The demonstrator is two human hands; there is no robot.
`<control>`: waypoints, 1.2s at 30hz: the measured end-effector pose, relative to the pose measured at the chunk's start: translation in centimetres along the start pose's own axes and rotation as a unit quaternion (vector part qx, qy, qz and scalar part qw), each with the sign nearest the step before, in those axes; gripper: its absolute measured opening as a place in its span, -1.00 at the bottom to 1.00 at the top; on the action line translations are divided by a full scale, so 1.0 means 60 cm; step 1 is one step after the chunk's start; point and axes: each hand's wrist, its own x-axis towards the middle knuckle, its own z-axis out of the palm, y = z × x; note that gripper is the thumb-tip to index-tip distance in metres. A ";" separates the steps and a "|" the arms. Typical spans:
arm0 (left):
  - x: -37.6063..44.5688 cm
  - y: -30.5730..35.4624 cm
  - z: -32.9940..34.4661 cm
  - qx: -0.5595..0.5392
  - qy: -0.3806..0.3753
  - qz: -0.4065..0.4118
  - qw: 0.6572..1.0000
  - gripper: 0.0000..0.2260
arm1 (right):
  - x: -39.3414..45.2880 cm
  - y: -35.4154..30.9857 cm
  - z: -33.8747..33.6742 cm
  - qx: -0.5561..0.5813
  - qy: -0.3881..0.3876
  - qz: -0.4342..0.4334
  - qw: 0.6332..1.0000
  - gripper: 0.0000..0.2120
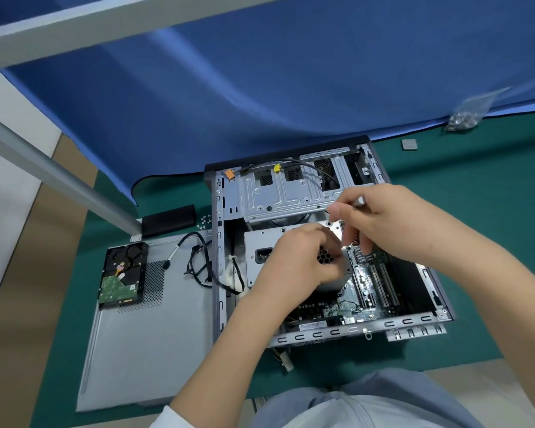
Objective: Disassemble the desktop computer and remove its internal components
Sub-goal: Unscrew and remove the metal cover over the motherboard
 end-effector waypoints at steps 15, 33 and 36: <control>-0.019 -0.037 -0.069 -0.622 0.105 -0.225 0.742 -0.82 | 0.052 -0.018 0.059 0.050 0.003 -0.126 0.991 -0.97; -0.046 -0.158 -0.148 -0.424 0.233 -0.168 0.859 -0.83 | 0.192 -0.094 0.142 -0.117 -0.029 -0.222 0.968 -0.82; -0.047 -0.184 -0.168 -0.416 0.222 -0.171 0.865 -0.89 | 0.219 -0.100 0.155 -0.066 -0.074 -0.204 0.974 -0.82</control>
